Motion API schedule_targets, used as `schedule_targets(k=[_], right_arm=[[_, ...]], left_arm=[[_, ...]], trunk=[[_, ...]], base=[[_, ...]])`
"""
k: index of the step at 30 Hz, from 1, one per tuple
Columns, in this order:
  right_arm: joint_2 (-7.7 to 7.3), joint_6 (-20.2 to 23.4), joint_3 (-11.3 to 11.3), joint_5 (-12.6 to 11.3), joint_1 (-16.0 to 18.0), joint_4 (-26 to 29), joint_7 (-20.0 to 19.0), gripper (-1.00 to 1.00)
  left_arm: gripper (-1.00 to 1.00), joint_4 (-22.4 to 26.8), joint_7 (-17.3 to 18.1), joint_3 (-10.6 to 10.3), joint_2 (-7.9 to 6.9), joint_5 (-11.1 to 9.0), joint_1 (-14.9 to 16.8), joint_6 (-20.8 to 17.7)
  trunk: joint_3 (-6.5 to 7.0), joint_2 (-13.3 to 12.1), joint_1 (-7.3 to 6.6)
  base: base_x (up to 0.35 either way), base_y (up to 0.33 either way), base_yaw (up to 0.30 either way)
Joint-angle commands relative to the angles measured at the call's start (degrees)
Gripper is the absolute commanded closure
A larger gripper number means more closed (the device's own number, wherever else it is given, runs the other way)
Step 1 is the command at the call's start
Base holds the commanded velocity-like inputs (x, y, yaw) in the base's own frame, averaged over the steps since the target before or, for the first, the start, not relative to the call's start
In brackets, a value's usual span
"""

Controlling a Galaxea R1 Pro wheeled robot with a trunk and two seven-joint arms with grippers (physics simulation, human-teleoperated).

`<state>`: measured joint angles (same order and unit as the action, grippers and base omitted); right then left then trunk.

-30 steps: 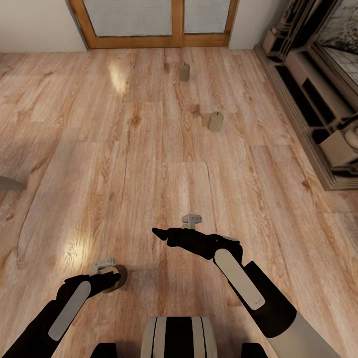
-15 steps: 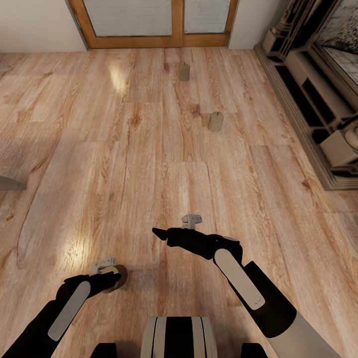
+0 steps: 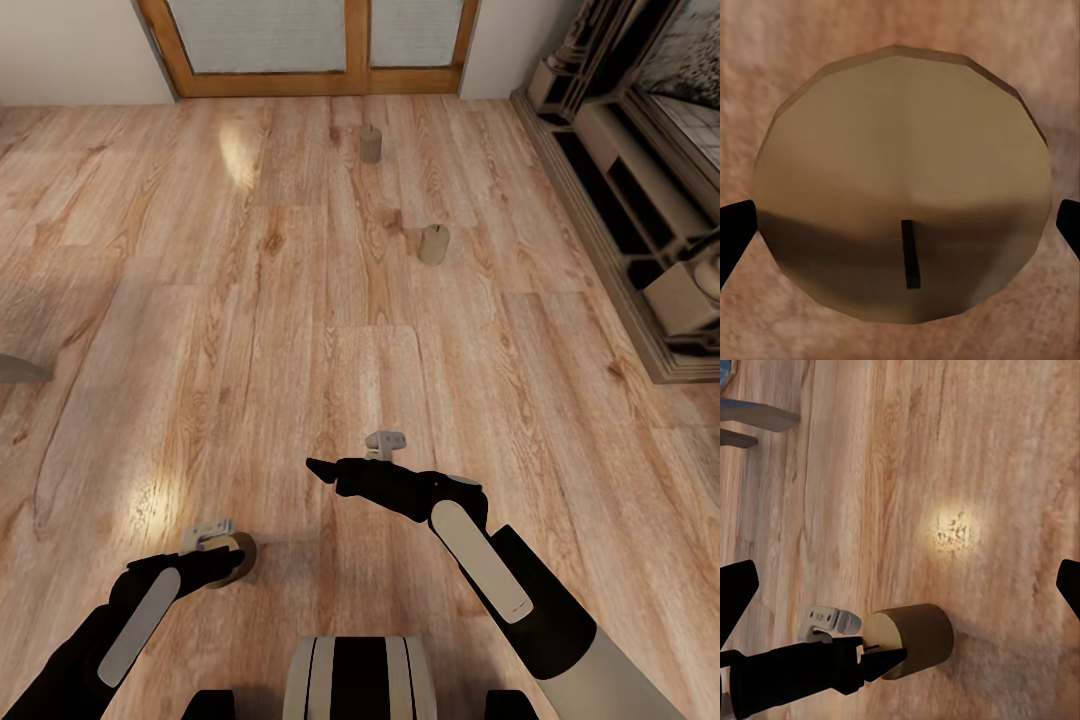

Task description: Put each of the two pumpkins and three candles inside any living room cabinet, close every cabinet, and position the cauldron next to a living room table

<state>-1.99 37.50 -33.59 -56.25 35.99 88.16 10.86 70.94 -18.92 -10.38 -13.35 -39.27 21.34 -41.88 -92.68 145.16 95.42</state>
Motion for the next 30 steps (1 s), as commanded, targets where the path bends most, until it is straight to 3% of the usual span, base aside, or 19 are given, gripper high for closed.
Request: schedule_targets(k=[1,30], right_arm=[[-0.04,0.03,-0.08,-0.59,0.05,0.08,0.57,-1.0],[-0.05,0.03,-0.07,-0.56,0.05,-0.01,0.57,-1.0]], left_arm=[[-1.0,0.08,-0.49,-0.16,-0.05,-1.28,0.02,0.13],[-1.0,-0.36,-0.46,-0.08,0.01,-1.25,0.02,0.13]], trunk=[[-0.03,0.01,-0.01],[-0.26,0.03,0.02]], base=[[0.0,0.0,0.0],[0.03,0.008,0.0]])
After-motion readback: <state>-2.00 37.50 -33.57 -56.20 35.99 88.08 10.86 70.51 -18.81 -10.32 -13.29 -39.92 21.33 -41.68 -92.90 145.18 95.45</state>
